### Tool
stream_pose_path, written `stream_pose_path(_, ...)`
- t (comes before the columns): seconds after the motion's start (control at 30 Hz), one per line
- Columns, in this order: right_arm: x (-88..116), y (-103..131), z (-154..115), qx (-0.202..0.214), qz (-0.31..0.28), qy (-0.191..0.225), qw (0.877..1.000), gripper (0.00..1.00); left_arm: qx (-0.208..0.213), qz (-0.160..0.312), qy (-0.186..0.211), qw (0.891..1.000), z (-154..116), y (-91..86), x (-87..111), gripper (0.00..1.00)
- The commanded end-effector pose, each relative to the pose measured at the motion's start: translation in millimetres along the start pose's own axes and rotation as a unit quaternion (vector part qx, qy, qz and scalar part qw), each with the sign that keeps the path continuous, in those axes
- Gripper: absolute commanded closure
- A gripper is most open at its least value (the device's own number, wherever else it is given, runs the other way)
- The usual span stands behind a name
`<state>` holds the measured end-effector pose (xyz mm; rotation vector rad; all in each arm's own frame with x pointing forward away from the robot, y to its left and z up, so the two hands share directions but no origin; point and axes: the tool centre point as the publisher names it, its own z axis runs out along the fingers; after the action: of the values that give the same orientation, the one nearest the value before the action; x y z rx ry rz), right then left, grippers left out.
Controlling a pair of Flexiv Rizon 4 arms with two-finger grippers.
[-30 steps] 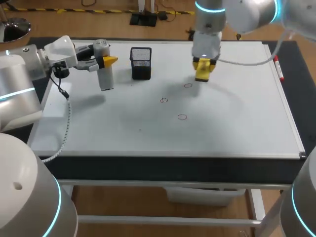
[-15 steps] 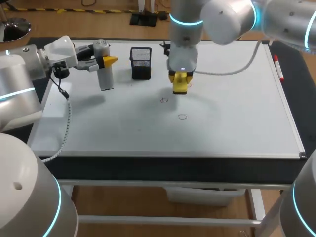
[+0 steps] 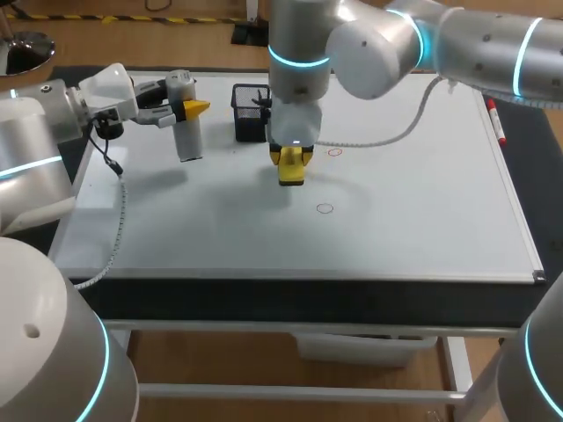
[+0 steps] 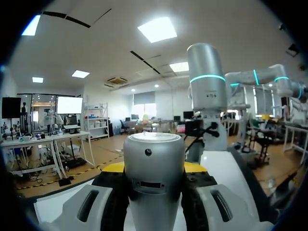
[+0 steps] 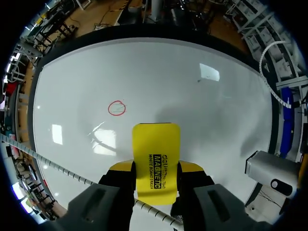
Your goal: Pick up the inspection probe, press it on each red-marked spot on the whiteboard one by one, put down the probe, pick up the eraser, and wipe off all the red marks.
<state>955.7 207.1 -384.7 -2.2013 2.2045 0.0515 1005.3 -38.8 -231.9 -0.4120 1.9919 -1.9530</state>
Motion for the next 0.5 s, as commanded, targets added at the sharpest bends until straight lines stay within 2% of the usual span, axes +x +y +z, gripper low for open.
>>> stream_pose_path(0.03, -6.9, -3.0, 11.6, -0.005, -0.002, 0.003, 1.000, 1.00, 0.002, 0.001, 0.000, 1.000, 0.4, 0.4, -0.3, 1.00)
stream_pose_path(0.5, -13.1, -4.9, 25.8, -0.006, -0.012, -0.009, 1.000, 1.00, 0.002, 0.001, 0.000, 1.000, 0.4, 0.4, -0.3, 1.00)
